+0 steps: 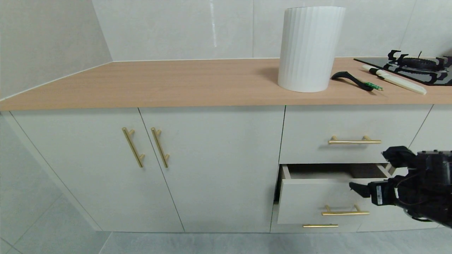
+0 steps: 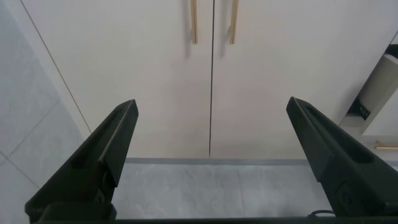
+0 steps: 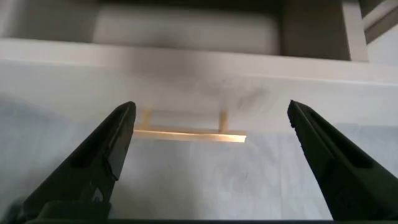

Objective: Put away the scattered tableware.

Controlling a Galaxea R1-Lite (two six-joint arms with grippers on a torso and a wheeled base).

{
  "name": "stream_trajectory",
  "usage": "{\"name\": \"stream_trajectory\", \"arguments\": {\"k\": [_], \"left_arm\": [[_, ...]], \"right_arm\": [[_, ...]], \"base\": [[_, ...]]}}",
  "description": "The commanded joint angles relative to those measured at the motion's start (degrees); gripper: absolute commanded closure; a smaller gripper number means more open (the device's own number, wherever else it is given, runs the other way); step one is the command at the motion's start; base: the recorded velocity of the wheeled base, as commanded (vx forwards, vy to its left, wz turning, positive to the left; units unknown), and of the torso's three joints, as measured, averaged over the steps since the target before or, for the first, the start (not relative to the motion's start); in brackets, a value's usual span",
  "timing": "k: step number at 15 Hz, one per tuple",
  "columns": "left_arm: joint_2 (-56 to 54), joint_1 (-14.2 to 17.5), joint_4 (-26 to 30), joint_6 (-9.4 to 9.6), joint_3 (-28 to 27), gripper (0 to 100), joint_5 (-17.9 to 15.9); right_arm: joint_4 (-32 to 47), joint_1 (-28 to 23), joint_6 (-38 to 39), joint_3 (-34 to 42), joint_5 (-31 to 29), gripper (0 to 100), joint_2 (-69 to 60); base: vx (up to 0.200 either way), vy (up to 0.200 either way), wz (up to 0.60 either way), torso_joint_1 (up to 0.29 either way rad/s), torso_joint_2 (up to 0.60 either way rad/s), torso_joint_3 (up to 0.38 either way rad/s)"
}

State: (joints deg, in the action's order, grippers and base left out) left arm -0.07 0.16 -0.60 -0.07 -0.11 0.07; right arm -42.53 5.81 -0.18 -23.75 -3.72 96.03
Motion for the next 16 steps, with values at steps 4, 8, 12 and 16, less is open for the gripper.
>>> {"name": "stream_trajectory", "arguments": {"k": [4,8,12,16], "left_arm": [[0.07,0.02,-0.02,-0.01,0.02,0,0.01],[0.07,0.02,-0.02,-0.01,0.02,0,0.01],[0.07,0.02,-0.02,-0.01,0.02,0,0.01],[0.07,0.02,-0.02,-0.01,0.02,0,0.01]], "right_arm": [[5.88,0.51,2.12,-9.83,1.17,0,-0.05],[5.62,0.78,3.0,-10.88,1.17,0,6.28],[-2.2,2.27,3.17,-10.97,0.55,0,14.8],[-4.49,2.27,4.58,-11.15,0.2,0,17.71]], "base": [[0.0,0.0,0.0,0.0,0.0,0.0],[0.0,0.0,0.0,0.0,0.0,0.0],[0.0,0.0,0.0,0.0,0.0,0.0],[0.0,0.0,0.0,0.0,0.0,0.0]]}}
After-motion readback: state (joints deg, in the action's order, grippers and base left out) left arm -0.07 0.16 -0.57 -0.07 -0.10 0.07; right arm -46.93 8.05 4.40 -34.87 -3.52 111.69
